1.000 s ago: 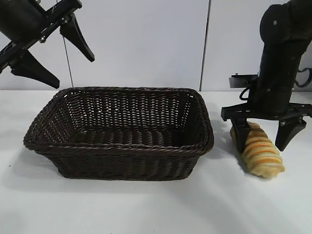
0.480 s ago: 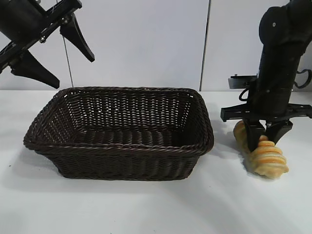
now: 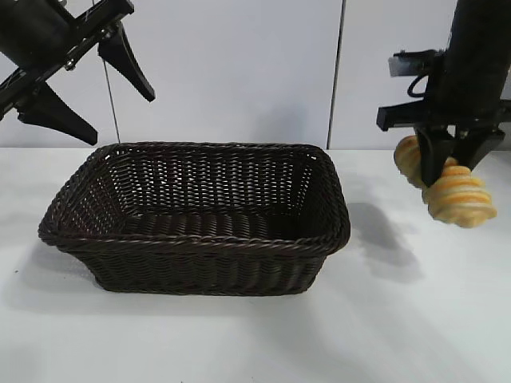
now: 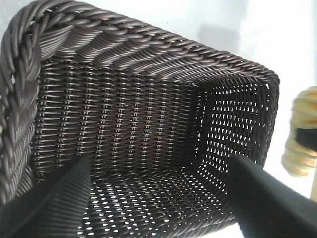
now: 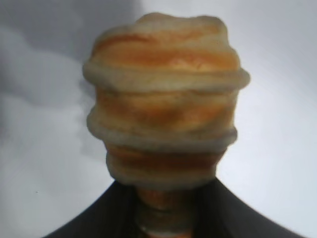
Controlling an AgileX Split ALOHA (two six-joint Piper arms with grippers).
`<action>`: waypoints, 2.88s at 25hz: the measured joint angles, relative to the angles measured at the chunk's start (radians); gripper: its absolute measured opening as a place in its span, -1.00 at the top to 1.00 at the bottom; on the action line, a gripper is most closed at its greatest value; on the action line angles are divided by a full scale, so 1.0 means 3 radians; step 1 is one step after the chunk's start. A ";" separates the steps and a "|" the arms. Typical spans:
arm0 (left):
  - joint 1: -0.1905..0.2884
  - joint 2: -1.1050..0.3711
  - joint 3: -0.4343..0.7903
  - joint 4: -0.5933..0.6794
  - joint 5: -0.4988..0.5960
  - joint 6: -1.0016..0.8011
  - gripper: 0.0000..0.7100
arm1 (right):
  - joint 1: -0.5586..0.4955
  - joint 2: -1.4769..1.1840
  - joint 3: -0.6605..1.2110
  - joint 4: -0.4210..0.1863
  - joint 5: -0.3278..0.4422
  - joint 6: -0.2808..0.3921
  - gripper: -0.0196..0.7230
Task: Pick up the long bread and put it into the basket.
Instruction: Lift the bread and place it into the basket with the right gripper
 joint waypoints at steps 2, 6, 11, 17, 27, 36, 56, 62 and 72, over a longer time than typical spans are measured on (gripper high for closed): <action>0.0000 0.0000 0.0000 0.0000 0.0011 0.0000 -0.55 | 0.0000 0.0000 -0.0091 0.0042 0.0004 -0.0033 0.35; 0.0000 0.0000 0.0000 0.0000 0.0047 0.0000 -0.55 | 0.0000 0.0000 -0.0141 0.0167 0.0018 -0.0108 0.35; 0.0000 0.0000 0.0000 0.0000 0.0054 0.0000 -0.55 | 0.0044 0.0000 -0.0141 0.0239 0.0050 -0.0157 0.35; 0.0000 0.0000 0.0000 0.0000 0.0055 0.0000 -0.55 | 0.0234 0.0000 -0.0141 0.0263 0.0054 -0.0162 0.35; 0.0000 0.0000 0.0000 0.0000 0.0055 0.0000 -0.55 | 0.0854 0.0000 -0.0141 0.0320 -0.0104 -0.0162 0.35; 0.0000 0.0000 0.0000 0.0000 0.0058 0.0000 -0.55 | 0.1257 0.0000 -0.0141 0.0339 -0.0511 -0.0440 0.35; 0.0000 0.0000 0.0000 0.0000 0.0063 0.0000 -0.55 | 0.1277 0.0551 -0.0141 0.0540 -0.0803 -0.0769 0.21; 0.0000 0.0000 0.0000 0.0000 0.0063 0.0000 -0.55 | 0.1277 0.0551 -0.0141 0.0540 -0.0782 -0.0778 -0.22; 0.0000 0.0000 0.0000 0.0000 0.0063 0.0000 -0.55 | 0.1277 0.0551 -0.0329 0.0547 -0.0518 -0.0775 -0.52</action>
